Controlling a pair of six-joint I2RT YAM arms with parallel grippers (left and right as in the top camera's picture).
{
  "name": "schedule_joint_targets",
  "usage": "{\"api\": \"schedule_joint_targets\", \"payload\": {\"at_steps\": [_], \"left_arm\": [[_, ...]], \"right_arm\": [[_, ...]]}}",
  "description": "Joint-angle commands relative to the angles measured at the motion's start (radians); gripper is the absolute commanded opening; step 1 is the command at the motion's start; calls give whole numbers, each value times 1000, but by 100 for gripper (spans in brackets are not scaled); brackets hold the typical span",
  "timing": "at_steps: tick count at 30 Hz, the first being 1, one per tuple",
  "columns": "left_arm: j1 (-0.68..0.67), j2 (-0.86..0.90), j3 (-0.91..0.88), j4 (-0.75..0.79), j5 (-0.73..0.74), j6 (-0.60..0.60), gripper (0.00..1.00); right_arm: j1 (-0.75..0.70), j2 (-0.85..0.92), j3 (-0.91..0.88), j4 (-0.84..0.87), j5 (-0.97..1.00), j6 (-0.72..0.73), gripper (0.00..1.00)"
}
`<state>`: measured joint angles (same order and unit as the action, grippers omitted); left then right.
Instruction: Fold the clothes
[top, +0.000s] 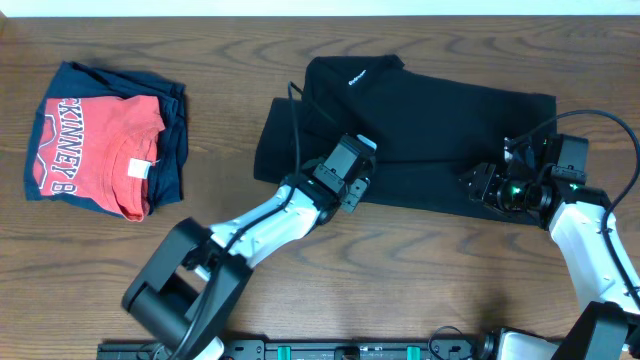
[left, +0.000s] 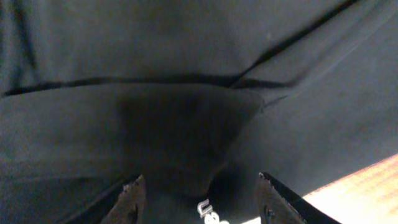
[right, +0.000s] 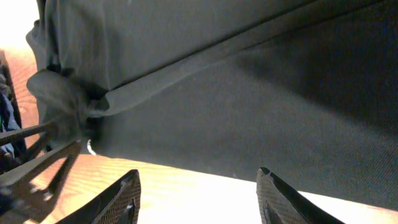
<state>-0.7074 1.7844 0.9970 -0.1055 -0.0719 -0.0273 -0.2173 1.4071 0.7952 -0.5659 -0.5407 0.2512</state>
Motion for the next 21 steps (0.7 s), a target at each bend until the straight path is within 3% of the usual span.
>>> {"api": "schedule_joint_targets", "payload": {"at_steps": [1, 10, 13, 15, 17, 21], "left_arm": [[4, 38, 11, 18, -27, 31, 57], [4, 111, 11, 64, -64, 43, 57], [4, 120, 11, 65, -64, 42, 42], [4, 112, 13, 65, -65, 42, 22], [4, 101, 22, 54, -72, 43, 14], [4, 79, 43, 42, -109, 52, 13]], "right_arm": [[9, -6, 13, -3, 3, -12, 58], [9, -6, 13, -4, 3, -12, 57], [9, -6, 13, -8, 3, -12, 58], [9, -6, 13, -11, 3, -13, 58], [9, -6, 13, -11, 3, -13, 58], [9, -6, 13, -11, 3, -13, 58]]}}
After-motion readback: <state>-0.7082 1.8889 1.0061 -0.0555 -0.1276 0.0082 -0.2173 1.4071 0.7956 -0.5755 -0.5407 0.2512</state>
